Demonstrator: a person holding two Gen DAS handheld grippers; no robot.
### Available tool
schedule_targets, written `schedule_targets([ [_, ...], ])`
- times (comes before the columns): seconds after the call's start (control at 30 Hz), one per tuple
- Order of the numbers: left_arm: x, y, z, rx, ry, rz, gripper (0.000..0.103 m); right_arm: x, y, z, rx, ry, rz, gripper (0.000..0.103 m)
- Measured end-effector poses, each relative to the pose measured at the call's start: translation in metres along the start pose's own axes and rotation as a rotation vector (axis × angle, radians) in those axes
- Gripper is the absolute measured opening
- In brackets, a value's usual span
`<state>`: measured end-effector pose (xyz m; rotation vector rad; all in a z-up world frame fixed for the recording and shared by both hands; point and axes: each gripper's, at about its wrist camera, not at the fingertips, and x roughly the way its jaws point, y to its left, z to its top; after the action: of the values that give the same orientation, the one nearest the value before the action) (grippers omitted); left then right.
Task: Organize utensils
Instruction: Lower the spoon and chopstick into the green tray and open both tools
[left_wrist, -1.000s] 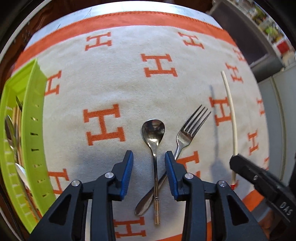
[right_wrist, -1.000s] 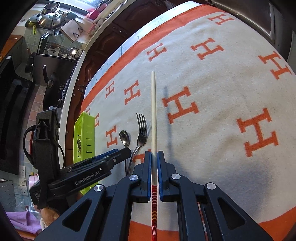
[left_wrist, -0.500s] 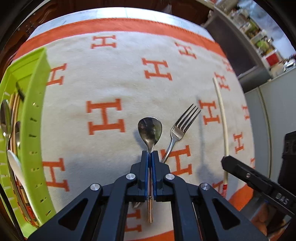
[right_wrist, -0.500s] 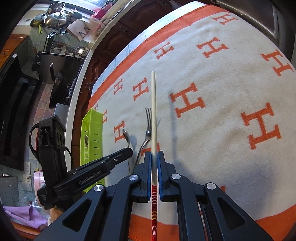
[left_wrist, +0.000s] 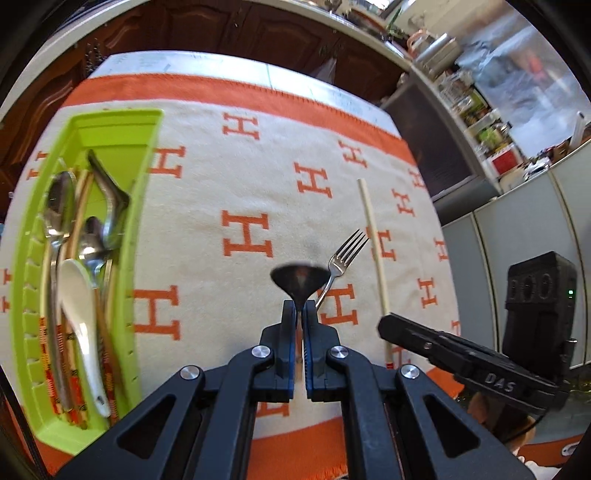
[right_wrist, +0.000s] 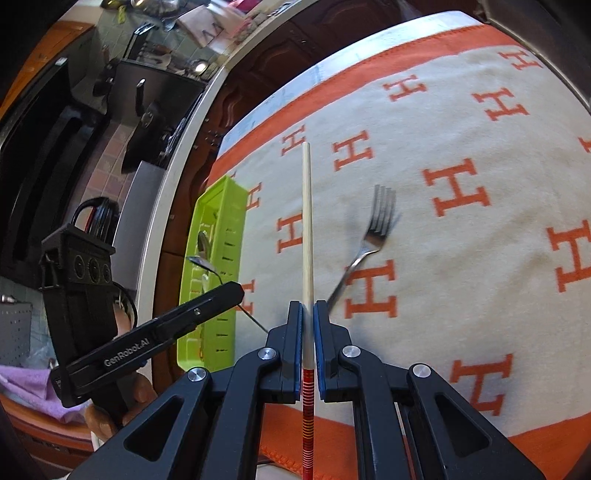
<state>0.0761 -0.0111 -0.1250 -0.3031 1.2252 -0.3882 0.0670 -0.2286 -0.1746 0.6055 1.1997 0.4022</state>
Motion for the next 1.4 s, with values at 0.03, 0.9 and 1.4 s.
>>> schedule_targets([
  [0.03,-0.009,0.003,-0.002,-0.002,-0.012,-0.003,0.001,0.001,0.008,-0.001,-0.020,0.004,0.000,0.006],
  [0.9,-0.063,0.133,0.001,-0.105,0.019,0.261,0.002,0.120,0.190,0.037,-0.214,0.103,0.023,0.006],
  [1.4,-0.082,0.161,0.002,-0.190,-0.167,0.359,0.026,0.195,0.191,0.040,-0.162,0.181,-0.119,0.008],
])
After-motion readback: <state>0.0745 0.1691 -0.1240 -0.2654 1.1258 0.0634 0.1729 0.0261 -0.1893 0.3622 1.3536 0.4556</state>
